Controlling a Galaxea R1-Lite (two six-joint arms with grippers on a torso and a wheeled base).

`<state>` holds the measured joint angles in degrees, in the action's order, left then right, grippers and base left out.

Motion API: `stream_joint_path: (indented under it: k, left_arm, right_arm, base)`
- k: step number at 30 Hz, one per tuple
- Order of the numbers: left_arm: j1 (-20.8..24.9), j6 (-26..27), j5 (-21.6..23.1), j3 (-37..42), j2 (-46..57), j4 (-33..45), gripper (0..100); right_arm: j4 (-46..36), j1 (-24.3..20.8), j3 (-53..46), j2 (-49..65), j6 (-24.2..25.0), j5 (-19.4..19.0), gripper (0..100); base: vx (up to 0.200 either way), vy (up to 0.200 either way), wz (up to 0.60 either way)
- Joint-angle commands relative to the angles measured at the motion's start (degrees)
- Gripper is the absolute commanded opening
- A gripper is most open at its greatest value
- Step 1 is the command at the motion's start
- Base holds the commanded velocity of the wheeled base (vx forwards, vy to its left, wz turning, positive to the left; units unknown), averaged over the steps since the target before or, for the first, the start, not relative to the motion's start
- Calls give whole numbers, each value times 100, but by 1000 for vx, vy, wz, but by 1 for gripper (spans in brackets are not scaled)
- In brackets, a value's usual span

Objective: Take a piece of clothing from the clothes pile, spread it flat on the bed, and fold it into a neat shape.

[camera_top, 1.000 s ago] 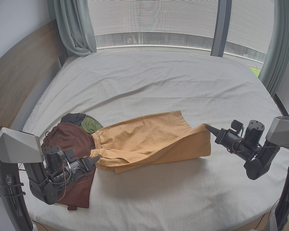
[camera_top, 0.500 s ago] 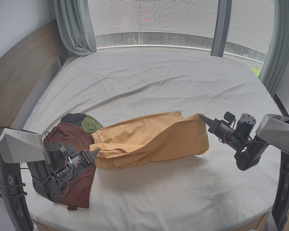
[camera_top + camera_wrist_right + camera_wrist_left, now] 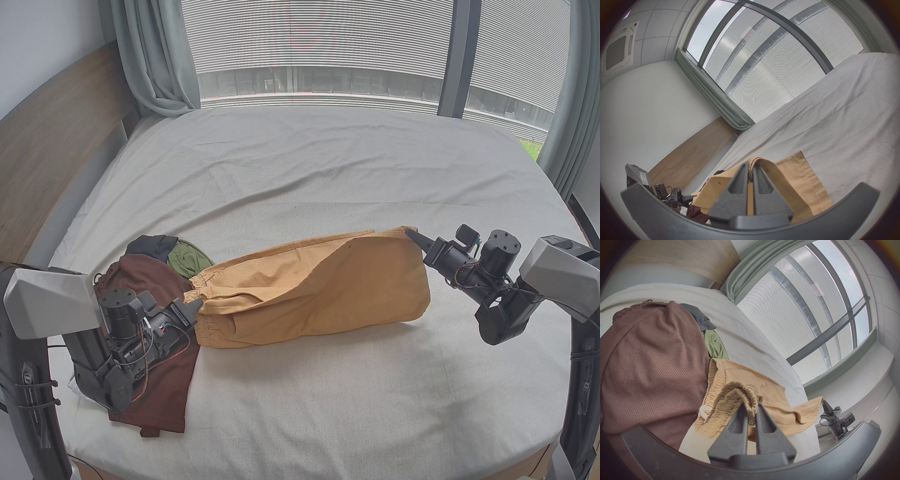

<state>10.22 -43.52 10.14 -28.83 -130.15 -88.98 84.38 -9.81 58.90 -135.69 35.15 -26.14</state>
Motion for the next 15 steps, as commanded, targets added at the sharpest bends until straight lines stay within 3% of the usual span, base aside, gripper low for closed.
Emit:
stream_joint_path:
  k: [1,10,15]
  left_arm:
    - [-46,-95,-56,-79,-81,-5,0]
    - [-108,-166,-214,-246,-178,-5,0]
    - [-178,-456,-302,-413,-151,-5,0]
  right_arm:
    - [-89,-100,306,-256,1,3,0]
    - [-291,-179,701,-300,10,21,0]
    - [-370,-144,842,-300,1,21,0]
  base:
    - [0,0,0]
    - [0,0,0]
    - [0,0,0]
